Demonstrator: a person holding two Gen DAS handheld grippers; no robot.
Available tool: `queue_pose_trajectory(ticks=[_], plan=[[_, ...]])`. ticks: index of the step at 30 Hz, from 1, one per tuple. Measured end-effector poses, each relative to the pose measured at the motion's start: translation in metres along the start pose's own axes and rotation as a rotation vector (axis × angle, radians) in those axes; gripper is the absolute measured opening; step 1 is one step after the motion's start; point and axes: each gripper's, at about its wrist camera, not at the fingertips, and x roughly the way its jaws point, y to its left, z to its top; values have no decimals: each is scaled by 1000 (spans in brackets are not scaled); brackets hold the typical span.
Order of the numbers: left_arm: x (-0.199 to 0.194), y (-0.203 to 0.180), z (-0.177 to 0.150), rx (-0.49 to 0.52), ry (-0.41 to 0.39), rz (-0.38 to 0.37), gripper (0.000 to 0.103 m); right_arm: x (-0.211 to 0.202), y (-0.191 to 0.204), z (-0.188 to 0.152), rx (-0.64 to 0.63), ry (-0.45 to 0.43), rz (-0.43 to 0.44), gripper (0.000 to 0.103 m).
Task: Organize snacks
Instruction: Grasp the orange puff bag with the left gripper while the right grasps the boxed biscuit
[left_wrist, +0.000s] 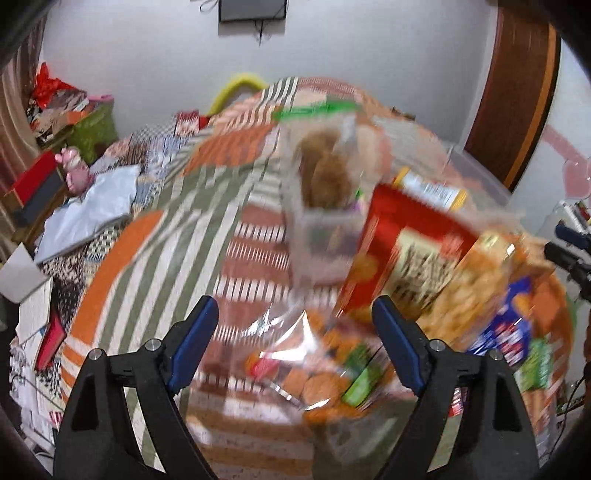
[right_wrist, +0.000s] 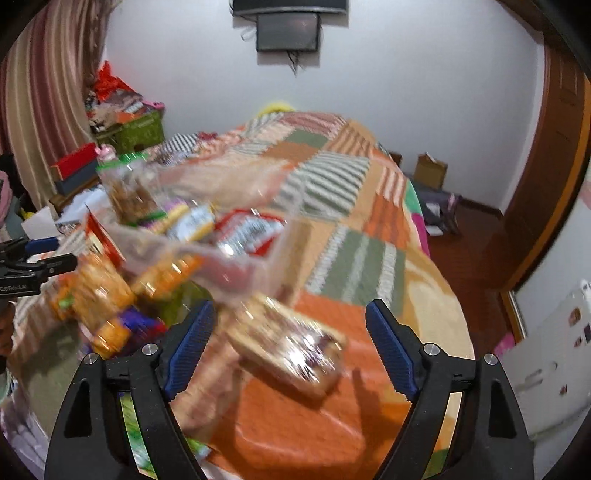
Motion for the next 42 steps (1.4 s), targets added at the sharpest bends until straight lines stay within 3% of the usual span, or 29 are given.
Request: queue_pose_trajectory(ticks=[2,4,6,16,24,28,30,33,42], plan=[[7,-1,-8,9,17,12,86,6,-7,-6,5,21,-17,82],[9,-3,-14,23,21,14,86,10,-12,-9,16,29,-11,90],[7,-6,-20,42,5,25,86,10,-18,-9,41,22,-7,91],[1,8,-34,45,16,21,87,21,-20,-25,60,90,128,92],[-12,18,-38,46,22,13,87,23,3,-29,-51,60,68,90],[-8,9,-34,32,37,-24,87,29,-4,-22,-18,52,92,90],[-2,5,-30,23,48,-34,87,31,-3,-21,-22,56,110,81],[7,1,-26,9,68,-55,92,29,1,-23,-43,50,109,80],[17,9,-35,-32,88,-44,91,19,-3,-29,25,23,108,79]])
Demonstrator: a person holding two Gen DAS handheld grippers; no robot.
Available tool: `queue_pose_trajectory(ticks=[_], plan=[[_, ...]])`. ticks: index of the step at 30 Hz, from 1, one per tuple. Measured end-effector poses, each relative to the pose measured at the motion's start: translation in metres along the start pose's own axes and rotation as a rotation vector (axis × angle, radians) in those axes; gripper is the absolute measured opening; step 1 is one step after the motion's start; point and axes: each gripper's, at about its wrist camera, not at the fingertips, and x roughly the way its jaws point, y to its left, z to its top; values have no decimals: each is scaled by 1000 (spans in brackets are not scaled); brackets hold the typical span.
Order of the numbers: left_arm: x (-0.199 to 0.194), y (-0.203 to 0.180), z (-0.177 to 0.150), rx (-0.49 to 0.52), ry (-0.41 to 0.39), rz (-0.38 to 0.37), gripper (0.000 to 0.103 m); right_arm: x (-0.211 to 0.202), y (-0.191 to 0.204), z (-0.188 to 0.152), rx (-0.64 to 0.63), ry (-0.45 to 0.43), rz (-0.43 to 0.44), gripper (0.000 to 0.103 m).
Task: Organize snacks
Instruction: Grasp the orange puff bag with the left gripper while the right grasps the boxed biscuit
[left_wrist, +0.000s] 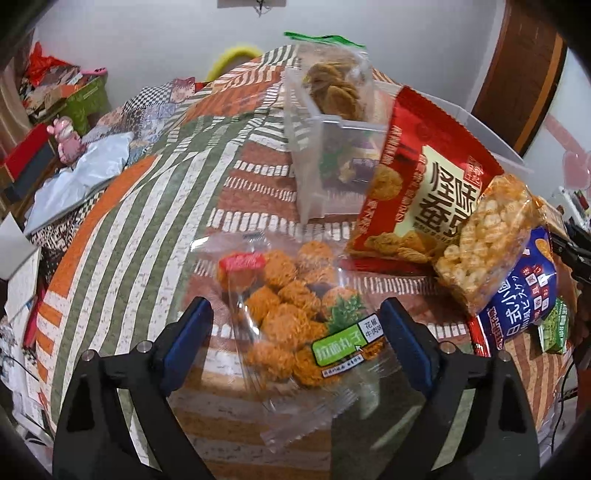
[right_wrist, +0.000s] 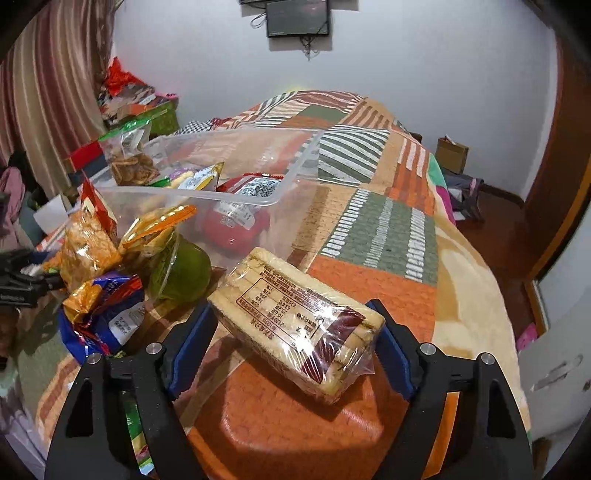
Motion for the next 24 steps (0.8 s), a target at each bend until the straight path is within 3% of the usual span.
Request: queue_pose_trajectory(ticks=[1,3,6,15,24], plan=[[-1,2,-1,-4,-4,-3,88,-2,-1,-1,16,-4,7,79],[-3,2,-3,-3,-8,-19,71,-6,-2,-3,36,-10,20,79],[-7,2,-7,-3,-22,-17,65,-11,-1,-5,51,-17,32,79],[-28,8,-15,-32,-76,5,61,-28,0,-5,72,-53,32,78],[-76,5,-1,-38,-201,-7,61,-42,3,9,75,-113,30,78]])
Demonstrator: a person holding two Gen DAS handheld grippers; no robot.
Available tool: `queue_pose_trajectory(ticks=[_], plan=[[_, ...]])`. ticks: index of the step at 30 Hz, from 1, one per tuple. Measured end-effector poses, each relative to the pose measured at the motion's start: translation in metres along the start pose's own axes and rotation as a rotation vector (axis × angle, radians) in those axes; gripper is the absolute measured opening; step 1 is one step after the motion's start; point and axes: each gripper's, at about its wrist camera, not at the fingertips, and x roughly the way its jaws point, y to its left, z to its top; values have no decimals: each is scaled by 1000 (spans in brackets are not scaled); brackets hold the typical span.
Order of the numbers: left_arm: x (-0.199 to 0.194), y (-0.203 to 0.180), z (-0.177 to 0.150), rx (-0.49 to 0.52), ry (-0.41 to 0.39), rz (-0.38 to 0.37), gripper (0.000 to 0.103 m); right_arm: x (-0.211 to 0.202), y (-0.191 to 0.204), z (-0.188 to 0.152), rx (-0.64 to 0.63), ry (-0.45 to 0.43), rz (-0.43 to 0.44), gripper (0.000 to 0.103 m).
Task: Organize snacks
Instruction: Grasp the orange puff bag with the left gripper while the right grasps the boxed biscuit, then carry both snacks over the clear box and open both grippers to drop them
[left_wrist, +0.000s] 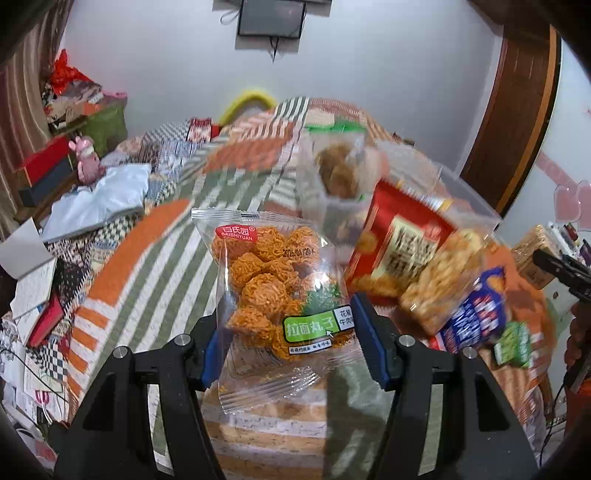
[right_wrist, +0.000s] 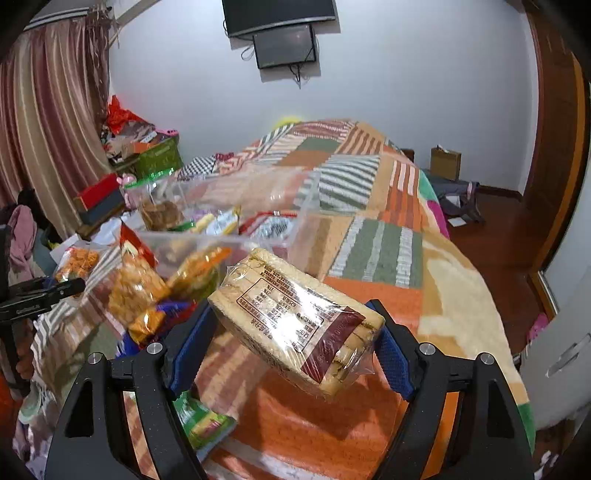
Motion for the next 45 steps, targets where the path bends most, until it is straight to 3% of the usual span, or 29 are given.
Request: queue_pose_trajectory(ticks=[9,21,32,45], plan=[[-18,-24,40,44,-103,-48,61,-6,10,28,-19,-78,3,78],[8,-62,81,116,-130,-67,61,12,34,65,-64,-145,45,78],[49,-88,111,162,-113,-91,61,57,42,77,-82,-75,49,79],[101,-94,111,189,4,-97,61,99,39,72,-113,59,36,79]])
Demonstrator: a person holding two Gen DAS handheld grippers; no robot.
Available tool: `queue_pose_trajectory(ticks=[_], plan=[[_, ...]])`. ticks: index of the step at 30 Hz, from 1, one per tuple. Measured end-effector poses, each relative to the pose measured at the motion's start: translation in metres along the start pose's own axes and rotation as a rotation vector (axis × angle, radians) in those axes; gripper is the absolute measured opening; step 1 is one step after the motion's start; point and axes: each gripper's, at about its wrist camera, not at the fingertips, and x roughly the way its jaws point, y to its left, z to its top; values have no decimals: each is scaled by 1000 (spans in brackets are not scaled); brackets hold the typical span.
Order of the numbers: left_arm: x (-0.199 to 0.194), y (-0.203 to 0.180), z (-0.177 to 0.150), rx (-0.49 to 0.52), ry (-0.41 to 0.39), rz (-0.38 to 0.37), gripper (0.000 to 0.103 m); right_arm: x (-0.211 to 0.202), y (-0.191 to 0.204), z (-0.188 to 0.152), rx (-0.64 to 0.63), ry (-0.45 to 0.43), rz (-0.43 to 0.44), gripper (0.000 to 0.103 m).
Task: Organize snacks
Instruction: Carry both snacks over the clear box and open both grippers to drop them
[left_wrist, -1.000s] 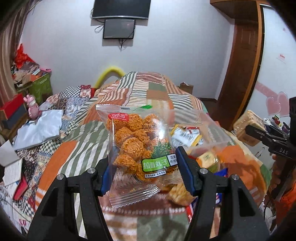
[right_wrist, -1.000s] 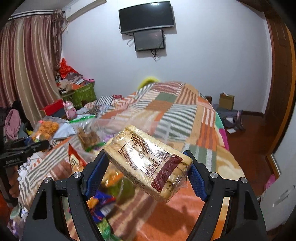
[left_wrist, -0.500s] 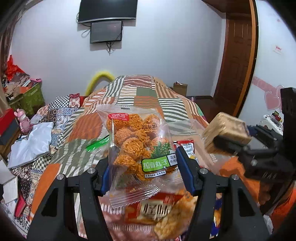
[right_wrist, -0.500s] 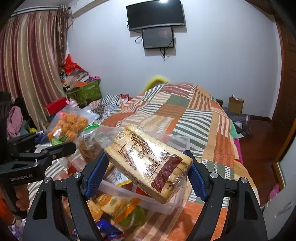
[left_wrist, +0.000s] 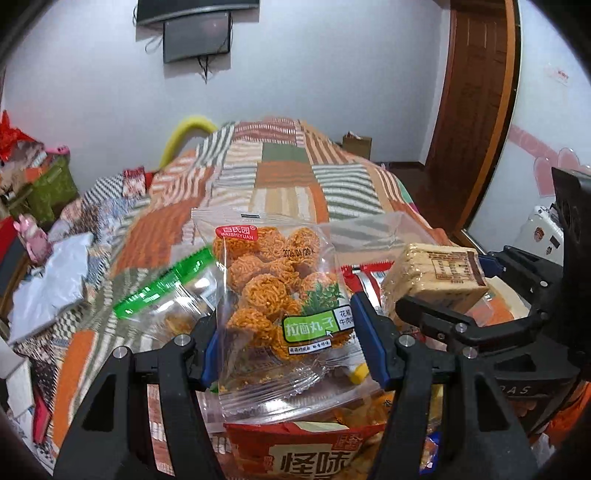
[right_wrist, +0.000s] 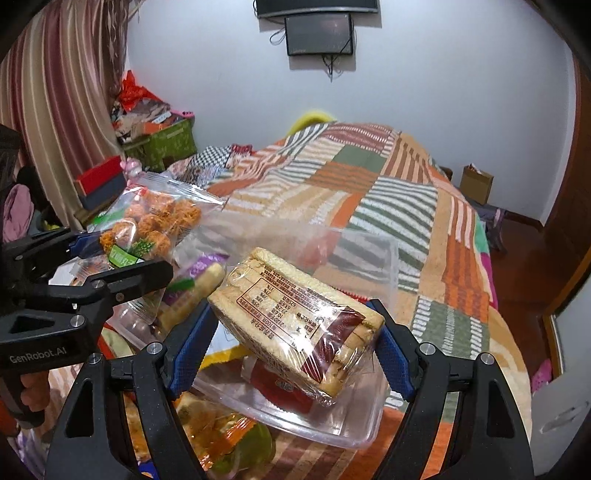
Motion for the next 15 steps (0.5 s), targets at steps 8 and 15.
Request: queue_pose_trajectory(ticks=[8,15], plan=[[9,0,-1,-2,38,-8,61,7,-1,-2,-14,60,14,80],[3,1,0,-13,31,-19,64,1,1,1,-25,54,3,80]])
